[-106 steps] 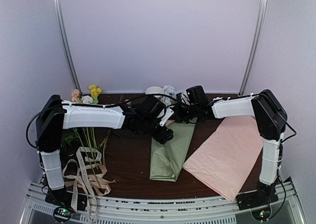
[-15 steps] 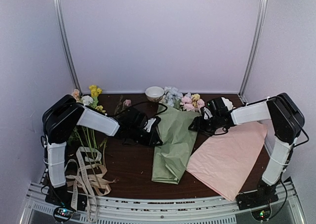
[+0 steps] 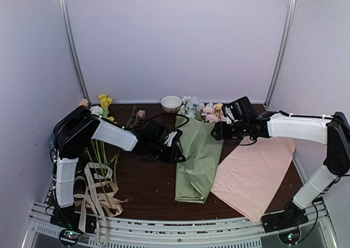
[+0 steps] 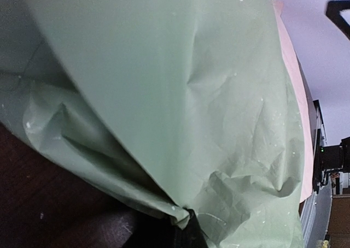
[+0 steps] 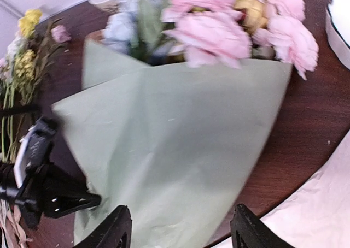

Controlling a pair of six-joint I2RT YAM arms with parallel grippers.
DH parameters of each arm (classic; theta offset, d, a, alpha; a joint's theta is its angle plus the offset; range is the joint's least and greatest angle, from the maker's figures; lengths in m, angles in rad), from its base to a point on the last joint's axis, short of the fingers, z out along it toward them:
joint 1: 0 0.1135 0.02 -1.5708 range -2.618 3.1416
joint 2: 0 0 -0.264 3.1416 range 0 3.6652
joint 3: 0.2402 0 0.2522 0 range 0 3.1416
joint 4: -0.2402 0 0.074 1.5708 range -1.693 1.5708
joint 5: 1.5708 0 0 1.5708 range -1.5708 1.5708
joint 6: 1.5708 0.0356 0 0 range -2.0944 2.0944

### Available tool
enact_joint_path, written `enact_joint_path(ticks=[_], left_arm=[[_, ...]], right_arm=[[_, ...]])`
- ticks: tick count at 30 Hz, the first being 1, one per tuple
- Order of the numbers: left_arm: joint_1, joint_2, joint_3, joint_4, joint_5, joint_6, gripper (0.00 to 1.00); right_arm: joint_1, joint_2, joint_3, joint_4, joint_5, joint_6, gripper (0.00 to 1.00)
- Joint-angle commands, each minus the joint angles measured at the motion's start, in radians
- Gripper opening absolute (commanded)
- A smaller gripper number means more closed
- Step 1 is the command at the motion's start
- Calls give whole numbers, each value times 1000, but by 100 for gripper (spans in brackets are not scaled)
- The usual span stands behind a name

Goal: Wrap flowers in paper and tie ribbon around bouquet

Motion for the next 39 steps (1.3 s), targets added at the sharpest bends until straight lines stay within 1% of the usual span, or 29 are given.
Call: enact_joint_path(ticks=[1,4,7,8,10,13,15,17,18,20,22,24,27,28,32,35,39], left_arm=[[5,14,-9,68,2,-34,0],[5,3,-24,94,3,-43,0],[7,-32,-63,145,-15,-54,0],[8,-46,-79,176,-20,-57,5],[13,-72,-111,233,-26,-67,19],[16,-125,-175,363,-23,-104,41],[17,-171,-216,423,-26,-104,51],[23,-205,-226,395,-52,-57,59],[34,-210,-210,356,-68,-33,61],[72,-186,-176,318,-53,-28,62],[116,-146,-137,352,2,-48,62],[124,-120,-74,339,28,-11,62],[121,-87,53,234,85,115,62],[121,-77,94,167,94,148,62],[123,-45,206,-10,27,270,62],[123,6,296,-143,42,319,57],[124,26,322,-170,28,337,49]], right_arm=[[160,-2,-20,-43,102,0,60],[200,63,-39,77,-82,42,49],[205,149,-39,135,-190,93,41],[207,176,-38,148,-212,106,40],[206,225,-36,185,-258,125,39],[206,307,-12,202,-297,131,37],[206,336,-3,201,-302,134,35],[206,339,-11,216,-303,141,35],[206,337,-16,221,-301,144,35],[206,331,-21,222,-293,144,35],[206,330,-23,220,-290,143,35],[206,331,-23,217,-289,142,35],[206,334,-20,212,-286,141,35],[207,335,-18,209,-284,139,35],[207,327,-17,196,-281,132,35],[206,325,-12,186,-274,128,35],[206,318,-5,176,-273,122,35]])
